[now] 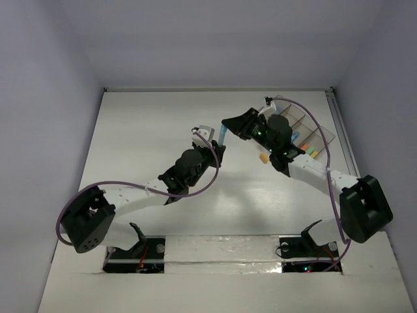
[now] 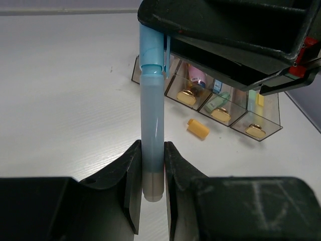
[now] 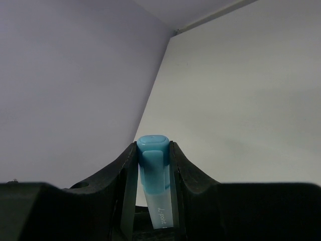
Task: Sort the stationery into containers
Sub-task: Close the pen cap on the pen.
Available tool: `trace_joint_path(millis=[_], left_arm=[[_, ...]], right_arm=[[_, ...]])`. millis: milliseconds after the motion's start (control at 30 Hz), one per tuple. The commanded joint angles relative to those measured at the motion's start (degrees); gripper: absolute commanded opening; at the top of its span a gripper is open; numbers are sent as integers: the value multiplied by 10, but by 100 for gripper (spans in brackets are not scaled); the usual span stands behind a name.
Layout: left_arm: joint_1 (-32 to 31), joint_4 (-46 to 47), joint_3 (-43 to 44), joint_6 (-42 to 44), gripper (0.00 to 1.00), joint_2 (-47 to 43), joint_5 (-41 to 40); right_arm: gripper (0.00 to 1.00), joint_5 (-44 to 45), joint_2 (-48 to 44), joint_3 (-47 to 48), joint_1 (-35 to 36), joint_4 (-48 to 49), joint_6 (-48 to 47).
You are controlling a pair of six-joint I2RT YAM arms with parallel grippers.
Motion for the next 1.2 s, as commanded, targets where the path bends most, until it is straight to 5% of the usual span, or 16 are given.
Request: trace_joint_path(millis=[0,367,800,1167], left_arm=[[8,78,39,18,0,-23,-27],[8,43,71,11,0,-56,61],[62,17,102,-25,0,-105,115],[85,-30,205,47,0,-113,66]], right_arm=[[6,-45,-16,-8,27,-46,-29],[0,-63,-2,8,64,-134,-126],[0,-85,2,-66,114,-101,-142],[0,-92,33,-141,140,-34,-97]])
